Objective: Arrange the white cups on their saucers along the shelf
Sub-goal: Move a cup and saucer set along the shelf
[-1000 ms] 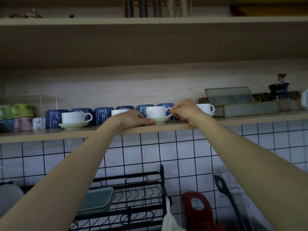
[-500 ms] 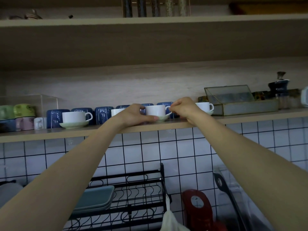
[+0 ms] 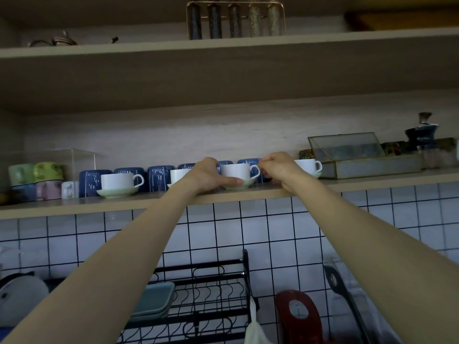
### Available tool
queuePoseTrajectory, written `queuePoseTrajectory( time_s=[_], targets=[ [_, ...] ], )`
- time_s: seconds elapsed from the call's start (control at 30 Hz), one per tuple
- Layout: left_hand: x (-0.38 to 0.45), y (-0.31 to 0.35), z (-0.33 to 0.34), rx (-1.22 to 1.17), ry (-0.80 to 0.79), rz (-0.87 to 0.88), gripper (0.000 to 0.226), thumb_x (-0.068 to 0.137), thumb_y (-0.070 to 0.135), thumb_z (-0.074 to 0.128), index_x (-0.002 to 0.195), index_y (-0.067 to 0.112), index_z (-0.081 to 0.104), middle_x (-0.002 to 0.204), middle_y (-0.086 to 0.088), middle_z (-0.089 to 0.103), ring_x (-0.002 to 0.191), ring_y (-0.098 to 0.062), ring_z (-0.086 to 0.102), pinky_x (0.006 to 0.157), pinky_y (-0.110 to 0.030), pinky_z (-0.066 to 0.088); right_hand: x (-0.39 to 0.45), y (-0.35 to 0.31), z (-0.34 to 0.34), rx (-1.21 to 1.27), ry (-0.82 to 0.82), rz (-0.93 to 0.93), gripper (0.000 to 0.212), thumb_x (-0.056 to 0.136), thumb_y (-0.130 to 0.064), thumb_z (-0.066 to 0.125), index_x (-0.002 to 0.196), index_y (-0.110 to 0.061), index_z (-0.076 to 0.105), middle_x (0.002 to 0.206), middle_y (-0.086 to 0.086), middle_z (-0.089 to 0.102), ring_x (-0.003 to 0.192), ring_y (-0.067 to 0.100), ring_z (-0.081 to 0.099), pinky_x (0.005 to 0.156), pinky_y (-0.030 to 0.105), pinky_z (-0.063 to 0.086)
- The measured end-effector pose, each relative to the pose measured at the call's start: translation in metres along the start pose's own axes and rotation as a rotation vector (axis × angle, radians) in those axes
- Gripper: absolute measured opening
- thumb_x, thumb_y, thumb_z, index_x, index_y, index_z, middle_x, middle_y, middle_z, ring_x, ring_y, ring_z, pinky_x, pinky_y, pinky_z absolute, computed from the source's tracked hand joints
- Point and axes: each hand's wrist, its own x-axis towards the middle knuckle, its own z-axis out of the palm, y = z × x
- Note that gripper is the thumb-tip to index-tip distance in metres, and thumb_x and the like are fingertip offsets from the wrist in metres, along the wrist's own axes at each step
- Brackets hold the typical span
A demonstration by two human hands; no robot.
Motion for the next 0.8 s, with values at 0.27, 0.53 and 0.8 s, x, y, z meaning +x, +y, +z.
queuePoseTrajectory(
  time_s=[0.27,0.53,0.8],
  targets=[
    [0.011,0.017,0.005,0.074,-0.029,-0.077,0.065,0.068,0.052,0.088,0.105,0.008,0.057,0.09,-0.003,0.064,0.078,-0.018,0.059,0.071,-0.034,0.047,0.002,0.0,0.0,-0.002,0.069,-0.014,0.035,0.092,-0.005,0.053,0.121,0.011,0.061,0.126,0.029,0.061,0.112,0.04,0.062,0.099,0.055,0.048],
    [0.025,0.02,0.02,0.118,-0.024,-0.128,0.051,0.074,0.051,0.084,0.083,0.015,0.049,0.077,-0.002,0.06,0.064,-0.015,0.055,0.055,-0.03,0.039,0.008,0.006,0.003,0.004,0.098,-0.026,0.035,0.09,-0.007,0.054,0.12,0.01,0.062,0.126,0.028,0.062,0.116,0.04,0.058,0.1,0.053,0.048],
    [0.02,0.023,0.021,0.164,-0.055,-0.122,0.085,0.075,0.055,0.081,0.136,0.01,0.042,0.123,-0.01,0.063,0.105,-0.027,0.065,0.092,-0.042,0.053,0.011,0.007,0.005,-0.031,0.093,-0.037,0.032,0.09,-0.011,0.055,0.114,0.006,0.067,0.118,0.023,0.068,0.107,0.034,0.062,0.095,0.049,0.05]
  ],
)
